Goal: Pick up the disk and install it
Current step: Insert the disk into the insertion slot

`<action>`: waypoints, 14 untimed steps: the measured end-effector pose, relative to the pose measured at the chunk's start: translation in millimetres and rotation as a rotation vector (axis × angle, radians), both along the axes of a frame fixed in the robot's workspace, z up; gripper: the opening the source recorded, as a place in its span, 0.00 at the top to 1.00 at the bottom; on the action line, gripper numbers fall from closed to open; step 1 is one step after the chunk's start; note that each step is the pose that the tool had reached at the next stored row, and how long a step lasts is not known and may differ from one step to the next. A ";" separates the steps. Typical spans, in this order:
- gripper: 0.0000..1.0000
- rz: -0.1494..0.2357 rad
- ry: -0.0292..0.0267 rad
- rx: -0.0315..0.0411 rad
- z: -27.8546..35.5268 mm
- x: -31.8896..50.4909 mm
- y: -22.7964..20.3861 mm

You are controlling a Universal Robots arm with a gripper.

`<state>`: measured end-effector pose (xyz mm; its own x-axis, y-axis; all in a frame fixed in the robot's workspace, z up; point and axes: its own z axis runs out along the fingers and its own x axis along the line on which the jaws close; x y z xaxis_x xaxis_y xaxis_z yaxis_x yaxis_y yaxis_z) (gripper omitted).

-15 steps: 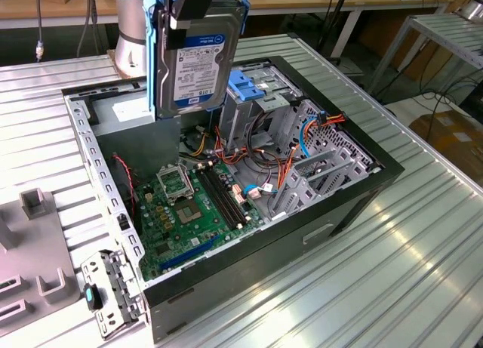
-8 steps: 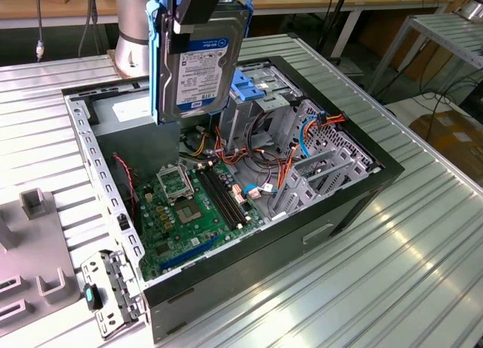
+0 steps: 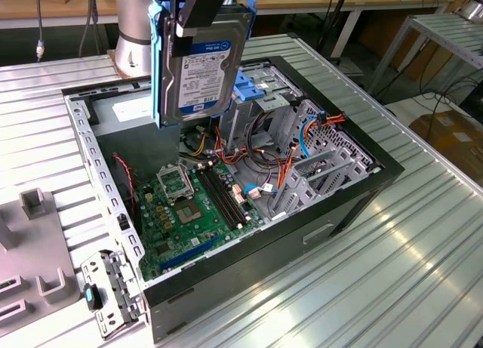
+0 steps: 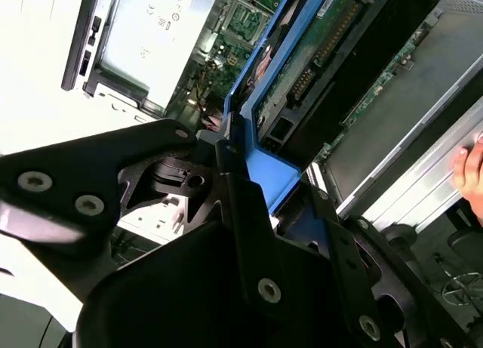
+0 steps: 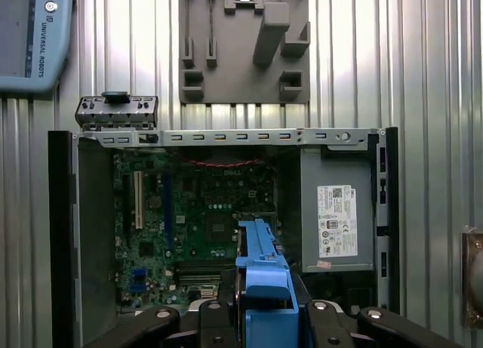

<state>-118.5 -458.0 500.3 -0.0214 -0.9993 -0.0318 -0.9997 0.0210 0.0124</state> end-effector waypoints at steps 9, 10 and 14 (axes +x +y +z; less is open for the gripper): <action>0.63 0.000 0.0000 0.0000 0.0 0.1 -9.7; 0.63 0.000 0.0000 0.0000 0.0 0.1 -10.3; 0.63 0.000 0.0000 0.0000 0.0 0.0 -13.2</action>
<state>-118.5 -471.2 500.2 -0.0214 -0.9993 -0.0318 -0.9997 0.0210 0.0124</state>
